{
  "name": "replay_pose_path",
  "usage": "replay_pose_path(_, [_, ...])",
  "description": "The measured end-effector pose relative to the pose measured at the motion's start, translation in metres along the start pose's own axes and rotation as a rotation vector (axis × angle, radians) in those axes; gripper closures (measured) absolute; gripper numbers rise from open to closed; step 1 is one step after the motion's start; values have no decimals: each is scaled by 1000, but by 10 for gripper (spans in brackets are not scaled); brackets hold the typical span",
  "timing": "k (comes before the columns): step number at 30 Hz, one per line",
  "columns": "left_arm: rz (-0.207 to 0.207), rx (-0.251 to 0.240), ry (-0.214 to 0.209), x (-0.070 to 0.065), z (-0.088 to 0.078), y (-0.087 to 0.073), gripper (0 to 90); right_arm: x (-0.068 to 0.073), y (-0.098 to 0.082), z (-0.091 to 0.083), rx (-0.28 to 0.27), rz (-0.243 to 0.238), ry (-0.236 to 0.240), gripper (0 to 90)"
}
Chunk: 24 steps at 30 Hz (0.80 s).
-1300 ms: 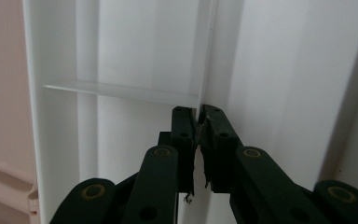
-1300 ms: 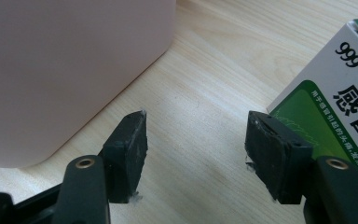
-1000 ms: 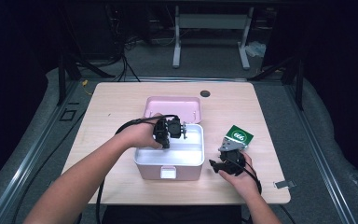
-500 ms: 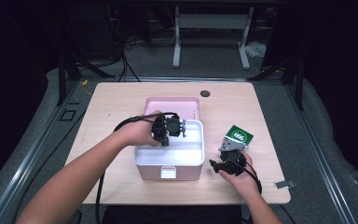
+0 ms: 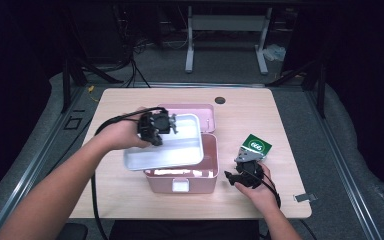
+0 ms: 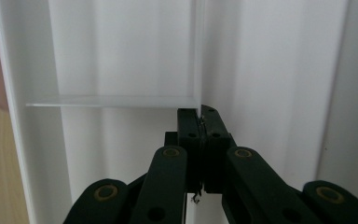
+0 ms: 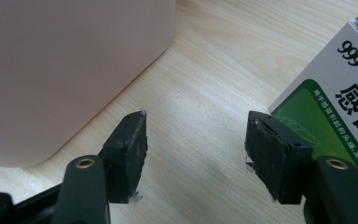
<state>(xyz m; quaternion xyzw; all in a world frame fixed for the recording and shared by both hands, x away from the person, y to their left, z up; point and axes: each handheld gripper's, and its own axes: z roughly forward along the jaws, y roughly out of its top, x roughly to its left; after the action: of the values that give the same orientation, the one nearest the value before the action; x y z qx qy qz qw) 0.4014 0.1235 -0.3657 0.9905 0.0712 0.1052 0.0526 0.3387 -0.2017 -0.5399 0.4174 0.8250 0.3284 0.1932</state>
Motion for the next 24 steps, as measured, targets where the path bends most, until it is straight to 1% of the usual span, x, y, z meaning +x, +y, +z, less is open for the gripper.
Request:
replay_pose_path(1, [-19,6,2,2,0,-10,889,0,0,0,0,0,0,385])
replay_pose_path(2, [-51,11,0,4,0,-27,889,0,0,0,1,2,1,385])
replay_pose_path(3, [-73,16,4,6,0,-37,889,0,0,0,1,1,1,385])
replay_pose_path(4, [-104,15,2,7,0,-51,889,0,0,0,4,0,2,385])
replay_pose_path(5, [-132,26,-3,9,-1,-64,889,1,0,1,3,0,-2,385])
replay_pose_path(6, [-158,33,2,9,-1,-79,889,1,0,1,2,-1,-3,385])
replay_pose_path(9, [-215,46,11,11,-4,-111,889,2,1,1,7,-1,-13,385])
replay_pose_path(10, [-241,44,16,10,-4,-121,889,2,1,2,3,2,-4,384])
replay_pose_path(11, [-259,51,15,11,-5,-131,889,2,1,2,3,2,-4,385])
replay_pose_path(14, [-316,58,23,9,-3,-155,889,3,1,2,5,0,-7,385])
replay_pose_path(16, [-345,48,19,8,2,-165,889,3,1,2,7,1,-6,384])
replay_pose_path(18, [-384,26,9,7,12,-171,889,3,1,2,8,0,-6,384])
replay_pose_path(19, [-393,24,4,7,18,-173,889,3,1,2,8,0,-8,384])
replay_pose_path(20, [-408,21,-6,7,27,-174,889,3,2,2,7,-3,-8,384])
replay_pose_path(22, [-423,19,-22,6,45,-174,889,3,2,2,5,-3,-8,384])
replay_pose_path(24, [-434,31,-34,6,62,-173,889,4,2,2,4,-3,-8,384])
